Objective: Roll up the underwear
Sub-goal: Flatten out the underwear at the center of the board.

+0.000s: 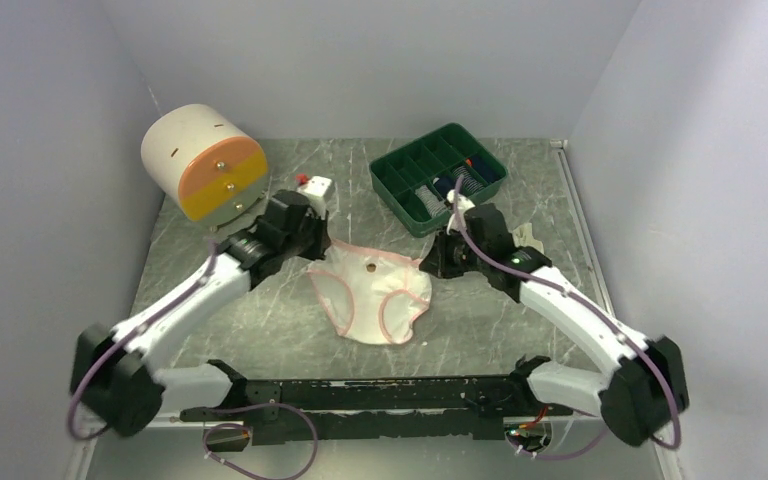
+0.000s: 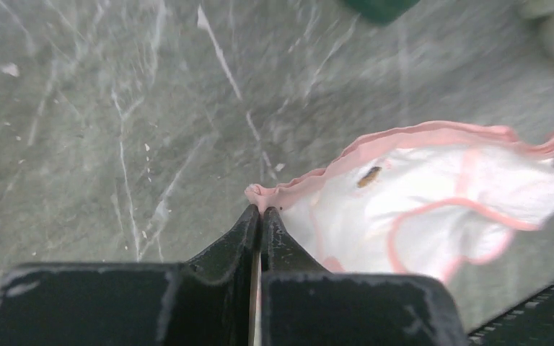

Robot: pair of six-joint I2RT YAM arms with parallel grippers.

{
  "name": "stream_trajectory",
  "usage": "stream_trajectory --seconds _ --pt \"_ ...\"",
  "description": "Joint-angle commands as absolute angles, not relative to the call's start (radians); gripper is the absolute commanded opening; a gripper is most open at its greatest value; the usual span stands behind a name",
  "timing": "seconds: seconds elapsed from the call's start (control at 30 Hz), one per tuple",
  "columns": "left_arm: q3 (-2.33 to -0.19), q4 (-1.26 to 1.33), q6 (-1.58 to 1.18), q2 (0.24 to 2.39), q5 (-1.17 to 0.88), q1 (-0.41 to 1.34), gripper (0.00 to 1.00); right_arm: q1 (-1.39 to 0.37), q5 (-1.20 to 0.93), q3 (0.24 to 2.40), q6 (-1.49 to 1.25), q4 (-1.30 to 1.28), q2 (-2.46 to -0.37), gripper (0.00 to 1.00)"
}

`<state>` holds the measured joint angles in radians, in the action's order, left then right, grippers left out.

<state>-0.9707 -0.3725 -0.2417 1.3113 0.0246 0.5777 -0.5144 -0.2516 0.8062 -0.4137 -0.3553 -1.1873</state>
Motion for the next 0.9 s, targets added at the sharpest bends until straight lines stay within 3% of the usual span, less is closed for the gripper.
stream_trajectory --seconds 0.0,0.17,0.37,0.53,0.7,0.77,0.8,0.87 --pt "-0.927 -0.512 -0.367 1.072 0.046 0.595 0.05 -0.519 -0.45 0.786 -0.437 -0.375 -1.01 0.06" --pt "-0.928 -0.693 -0.45 0.836 -0.017 0.608 0.05 -0.52 -0.675 0.772 -0.452 -0.44 -0.837 0.06" --pt "-1.029 -0.877 -0.488 0.743 -0.063 0.609 0.05 -0.52 -0.69 0.818 -0.49 -0.474 -0.769 0.07" --pt "-0.99 -0.767 -0.459 0.892 -0.024 0.609 0.05 -0.521 -0.438 0.827 -0.451 -0.448 -0.97 0.08" --pt "-0.86 -0.456 -0.471 1.099 0.171 0.608 0.05 -0.519 -0.198 0.832 -0.373 -0.207 -1.315 0.12" --pt "-0.862 -0.413 -0.468 1.21 0.281 0.595 0.05 -0.518 -0.166 0.901 -0.327 -0.162 -1.474 0.24" --pt "-0.876 -0.412 -0.467 1.267 0.316 0.58 0.07 -0.519 -0.106 0.954 -0.314 -0.189 -1.553 0.32" --pt "-0.891 -0.394 -0.453 1.359 0.326 0.527 0.41 -0.517 0.047 1.09 -0.307 -0.291 -1.667 0.34"
